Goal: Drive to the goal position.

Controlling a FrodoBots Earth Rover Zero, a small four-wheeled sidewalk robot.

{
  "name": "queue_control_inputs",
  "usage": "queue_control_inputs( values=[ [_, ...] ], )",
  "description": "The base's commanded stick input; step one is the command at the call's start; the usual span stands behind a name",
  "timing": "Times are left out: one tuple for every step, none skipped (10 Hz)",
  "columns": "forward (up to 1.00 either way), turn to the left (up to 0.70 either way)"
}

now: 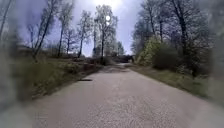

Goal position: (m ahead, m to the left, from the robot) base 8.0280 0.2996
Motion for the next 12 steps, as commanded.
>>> queue_control_inputs(
  values=[
    [0.70,0.00],
    [0.70,0.00],
    [0.70,0.00],
    [0.70,0.00],
    [0.70,0.00],
    [0.70,0.00],
    [0.70,0.00],
    [0.70,0.00],
    [0.70,0.00],
    [0.61,0.00],
    [0.45,0.00],
    [0.45,0.00]
  ],
)
